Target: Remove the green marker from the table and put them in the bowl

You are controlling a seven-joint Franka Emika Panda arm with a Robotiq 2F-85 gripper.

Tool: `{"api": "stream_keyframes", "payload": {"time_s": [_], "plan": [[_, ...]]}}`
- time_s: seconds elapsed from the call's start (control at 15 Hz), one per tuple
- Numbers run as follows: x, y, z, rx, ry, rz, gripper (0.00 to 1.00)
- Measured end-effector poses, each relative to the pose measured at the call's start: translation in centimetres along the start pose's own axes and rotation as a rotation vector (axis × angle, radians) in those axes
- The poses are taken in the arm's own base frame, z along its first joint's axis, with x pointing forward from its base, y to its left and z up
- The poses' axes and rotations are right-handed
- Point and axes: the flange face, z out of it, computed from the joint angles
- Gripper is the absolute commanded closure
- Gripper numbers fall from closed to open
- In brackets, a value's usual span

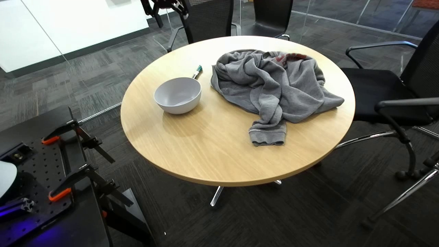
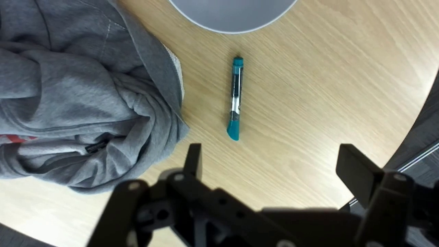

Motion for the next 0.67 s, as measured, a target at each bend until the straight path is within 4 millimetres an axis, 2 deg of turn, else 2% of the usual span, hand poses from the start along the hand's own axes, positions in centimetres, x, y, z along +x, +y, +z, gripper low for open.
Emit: {"api": "stream_keyframes", "payload": {"time_s": [0.33, 0.67], "plan": [[1.1, 0.8, 3.1, -0.036, -0.076, -0.066, 0.0], [3.0, 1.5, 6.2, -0.026, -0.082, -0.079, 0.0]]}}
